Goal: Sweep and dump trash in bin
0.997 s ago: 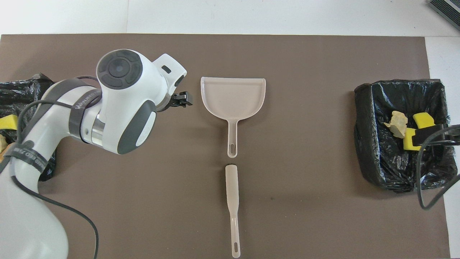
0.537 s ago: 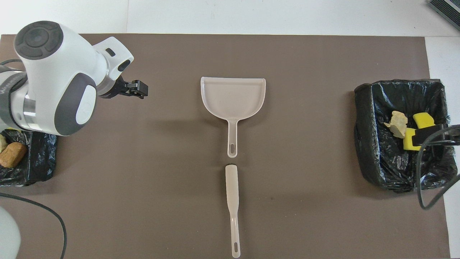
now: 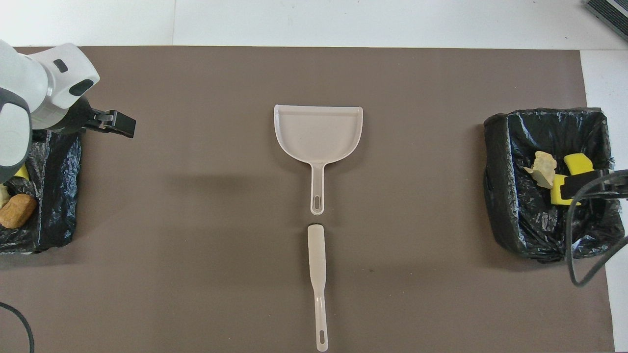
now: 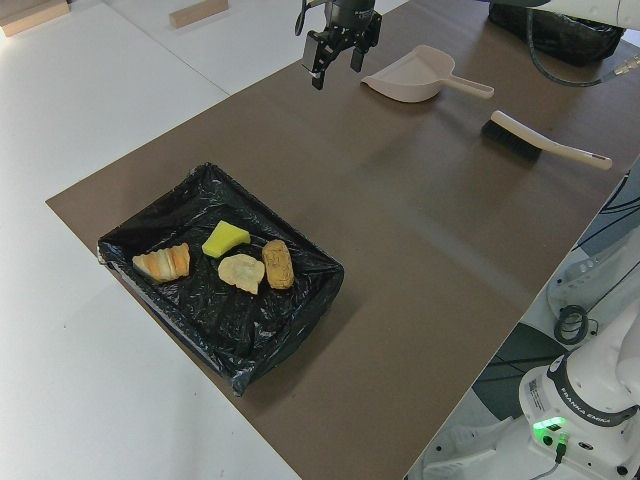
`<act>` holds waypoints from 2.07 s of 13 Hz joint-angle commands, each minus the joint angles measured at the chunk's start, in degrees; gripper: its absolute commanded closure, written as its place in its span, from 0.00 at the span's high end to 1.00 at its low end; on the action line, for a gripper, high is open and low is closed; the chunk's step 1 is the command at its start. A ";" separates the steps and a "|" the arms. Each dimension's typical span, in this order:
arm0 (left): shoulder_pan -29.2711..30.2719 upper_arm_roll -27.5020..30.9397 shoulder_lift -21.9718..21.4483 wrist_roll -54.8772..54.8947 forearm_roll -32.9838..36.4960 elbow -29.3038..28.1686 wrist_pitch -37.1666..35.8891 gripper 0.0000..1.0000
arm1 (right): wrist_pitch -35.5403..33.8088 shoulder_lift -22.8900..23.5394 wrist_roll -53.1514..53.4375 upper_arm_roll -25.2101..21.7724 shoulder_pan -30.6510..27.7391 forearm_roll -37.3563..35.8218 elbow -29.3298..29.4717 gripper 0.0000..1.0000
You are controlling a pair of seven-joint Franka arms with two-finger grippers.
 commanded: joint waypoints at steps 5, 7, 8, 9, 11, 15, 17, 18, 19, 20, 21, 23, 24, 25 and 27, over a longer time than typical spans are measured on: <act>0.64 -0.30 -7.74 1.33 -0.92 -2.39 -6.70 1.00 | -0.87 -1.55 -1.49 -0.61 -0.59 1.08 -1.26 1.00; 0.73 -0.30 -10.12 1.33 -0.66 -2.48 -9.86 1.00 | -0.87 -1.55 -1.49 -0.44 -0.51 1.08 -1.26 1.00; 1.08 -0.30 -11.43 1.51 -0.66 -2.57 -10.66 1.00 | -0.61 -1.55 -1.49 -0.35 -0.16 1.08 -1.26 1.00; 1.43 -0.30 -12.49 2.82 -0.66 -2.65 -11.80 1.00 | -0.35 -1.55 -1.41 -0.35 0.02 1.08 -1.35 1.00; 3.09 -0.30 -14.86 7.12 -0.66 -5.62 -12.08 1.00 | -0.08 -1.55 -1.49 -0.35 0.11 1.08 -1.35 1.00; 3.28 -0.30 -15.40 6.09 -0.74 -6.61 -10.93 1.00 | 0.10 -1.82 -3.32 -0.26 0.11 1.17 -2.23 1.00; 3.19 -0.30 -15.58 5.38 -0.74 -6.52 -11.45 1.00 | 0.27 -1.64 -5.09 -0.26 0.11 1.25 -2.32 1.00; 3.19 -0.30 -16.10 5.46 -0.74 -6.44 -11.89 1.00 | 1.58 -1.55 -5.27 -0.26 0.02 1.25 -2.67 1.00; 3.19 -0.30 -16.63 5.46 -0.74 -6.52 -12.07 1.00 | 2.72 -1.55 -5.18 -0.26 0.02 1.25 -3.02 1.00; 3.02 -0.30 -16.72 5.12 -0.83 -6.35 -11.98 1.00 | 2.91 -1.64 -5.27 -0.26 0.02 1.25 -3.11 1.00; 2.76 -0.39 -16.28 4.33 -0.92 -5.74 -11.29 1.00 | 2.82 -1.55 -5.27 -0.26 0.02 1.25 -3.11 1.00; 2.67 -0.39 -15.67 3.62 -1.53 -4.16 -12.07 1.00 | 2.38 -1.64 -5.36 -0.26 -0.24 1.25 -3.11 1.00; 2.58 -0.39 -15.49 3.62 -1.88 -3.54 -12.42 1.00 | 2.21 -1.73 -5.45 -0.26 -0.33 1.25 -3.11 1.00; 2.58 -0.39 -14.79 3.62 -1.89 -2.40 -13.47 1.00 | 2.21 -1.73 -5.45 -0.26 -0.33 1.25 -3.20 1.00; 2.58 -0.39 -13.65 3.62 -1.89 0.85 -16.63 1.00 | 2.12 -1.82 -5.45 -0.35 -0.50 1.25 -3.28 1.00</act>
